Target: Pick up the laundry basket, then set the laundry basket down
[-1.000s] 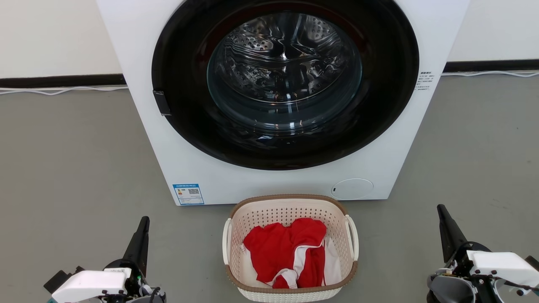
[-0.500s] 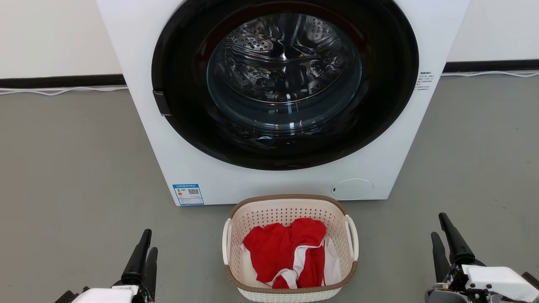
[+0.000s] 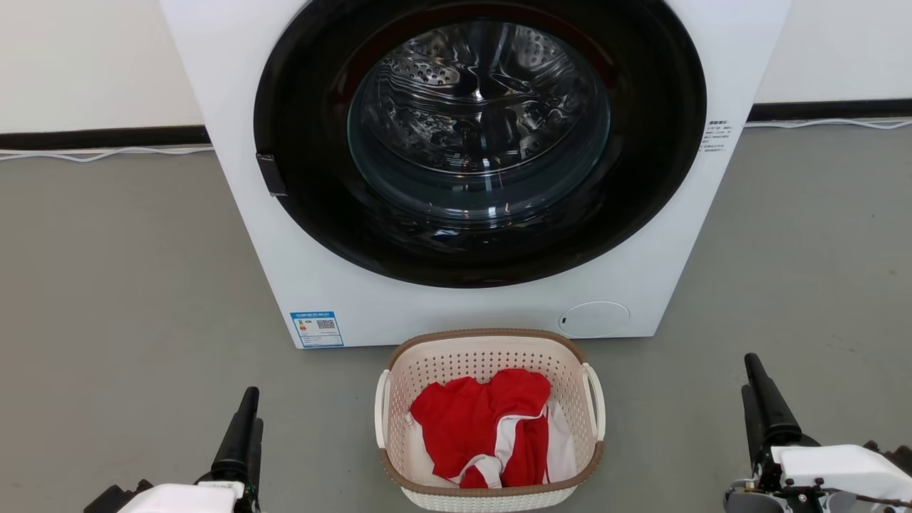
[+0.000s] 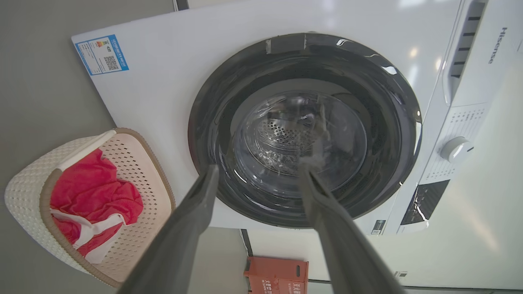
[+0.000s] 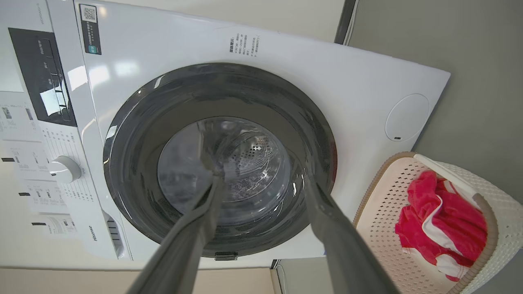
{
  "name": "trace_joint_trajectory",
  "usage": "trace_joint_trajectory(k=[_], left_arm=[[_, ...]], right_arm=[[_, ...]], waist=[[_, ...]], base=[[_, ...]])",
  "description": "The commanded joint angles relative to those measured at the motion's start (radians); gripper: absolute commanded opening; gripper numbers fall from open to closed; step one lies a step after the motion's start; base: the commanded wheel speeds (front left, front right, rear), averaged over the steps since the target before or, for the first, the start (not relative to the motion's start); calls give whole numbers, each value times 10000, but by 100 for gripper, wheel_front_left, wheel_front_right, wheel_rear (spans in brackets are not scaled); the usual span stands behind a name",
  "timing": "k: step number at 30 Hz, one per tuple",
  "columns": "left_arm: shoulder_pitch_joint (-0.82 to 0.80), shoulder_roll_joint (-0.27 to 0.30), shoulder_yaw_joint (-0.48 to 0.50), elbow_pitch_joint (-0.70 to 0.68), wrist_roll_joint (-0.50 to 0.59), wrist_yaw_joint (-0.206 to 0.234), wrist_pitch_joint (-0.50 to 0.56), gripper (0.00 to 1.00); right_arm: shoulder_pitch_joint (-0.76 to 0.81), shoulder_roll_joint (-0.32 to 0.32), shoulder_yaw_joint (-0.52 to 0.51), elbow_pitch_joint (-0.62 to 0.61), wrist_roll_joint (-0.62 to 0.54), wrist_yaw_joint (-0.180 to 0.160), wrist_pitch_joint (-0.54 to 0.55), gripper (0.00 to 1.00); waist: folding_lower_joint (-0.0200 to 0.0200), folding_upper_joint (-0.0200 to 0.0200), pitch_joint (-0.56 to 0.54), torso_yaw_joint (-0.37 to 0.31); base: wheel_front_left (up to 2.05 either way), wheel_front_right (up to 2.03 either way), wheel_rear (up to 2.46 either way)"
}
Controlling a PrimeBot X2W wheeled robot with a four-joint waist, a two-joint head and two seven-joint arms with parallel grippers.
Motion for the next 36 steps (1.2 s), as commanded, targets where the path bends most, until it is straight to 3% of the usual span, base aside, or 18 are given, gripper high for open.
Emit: trace_joint_trajectory(k=[1, 14, 36], left_arm=[[-182, 65, 13, -344, 244, 55, -105, 100], [-92, 82, -105, -543, 1771, 229, -457, 100], [-26, 115, -69, -732, 5290, 261, -1104, 100]], right_arm=[[-91, -71, 24, -373, -431, 24, -143, 100], [-42, -76, 222, -747, -2648, 31, -494, 100], [-156, -407, 507, -838, -6202, 45, -1142, 100]], waist=[[-2, 0, -1, -9], [-2, 0, 7, -75], [-2, 0, 37, -191]], base=[[0, 0, 0], [0, 0, 0], [0, 0, 0]])
